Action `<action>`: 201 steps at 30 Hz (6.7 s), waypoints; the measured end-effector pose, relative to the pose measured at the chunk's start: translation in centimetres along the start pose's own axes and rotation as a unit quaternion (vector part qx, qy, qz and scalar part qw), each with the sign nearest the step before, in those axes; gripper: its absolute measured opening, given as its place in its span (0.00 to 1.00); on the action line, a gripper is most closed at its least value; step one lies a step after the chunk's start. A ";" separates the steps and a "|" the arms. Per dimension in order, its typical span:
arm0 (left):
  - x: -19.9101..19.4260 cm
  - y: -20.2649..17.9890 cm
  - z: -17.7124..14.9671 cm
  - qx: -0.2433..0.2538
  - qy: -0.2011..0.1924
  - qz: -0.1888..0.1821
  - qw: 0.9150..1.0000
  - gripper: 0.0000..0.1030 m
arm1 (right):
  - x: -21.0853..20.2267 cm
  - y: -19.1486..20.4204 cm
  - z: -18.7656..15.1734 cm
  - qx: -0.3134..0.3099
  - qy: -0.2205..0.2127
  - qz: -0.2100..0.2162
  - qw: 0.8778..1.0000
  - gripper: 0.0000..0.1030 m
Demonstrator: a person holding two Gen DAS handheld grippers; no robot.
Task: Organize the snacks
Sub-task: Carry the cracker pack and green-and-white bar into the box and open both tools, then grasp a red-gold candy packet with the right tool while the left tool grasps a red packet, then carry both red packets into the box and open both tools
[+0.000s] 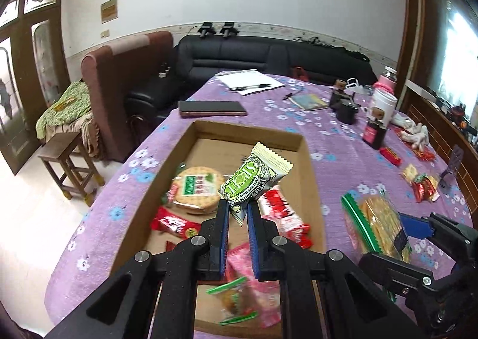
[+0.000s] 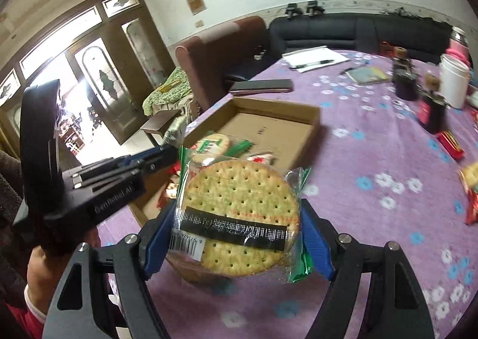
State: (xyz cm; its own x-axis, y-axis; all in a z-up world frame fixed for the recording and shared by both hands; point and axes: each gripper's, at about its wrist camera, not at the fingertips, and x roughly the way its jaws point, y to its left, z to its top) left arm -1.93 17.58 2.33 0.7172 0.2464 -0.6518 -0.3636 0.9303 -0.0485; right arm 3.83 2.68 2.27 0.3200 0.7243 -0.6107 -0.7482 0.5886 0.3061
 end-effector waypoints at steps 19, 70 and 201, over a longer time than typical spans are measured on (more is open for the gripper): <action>4.0 4.2 -0.3 -0.034 0.049 0.022 0.998 0.12 | 9.3 1.3 4.2 -0.033 0.039 -0.019 0.999 0.76; 8.5 -16.4 1.2 0.064 0.112 -0.098 0.987 0.88 | -5.5 -26.7 -2.5 0.041 0.019 -0.228 0.973 0.86; 20.6 2.6 9.2 -0.045 0.168 0.065 0.983 0.22 | 15.9 -7.3 9.4 0.067 0.037 -0.033 0.997 0.49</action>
State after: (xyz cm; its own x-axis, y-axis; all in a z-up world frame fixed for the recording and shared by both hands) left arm 17.37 27.55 -4.22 0.4297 0.2429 -0.8697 -0.5004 0.8658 -0.0054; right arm 19.80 13.23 -2.81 0.3179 0.6571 -0.6835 -0.6411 0.6801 0.3556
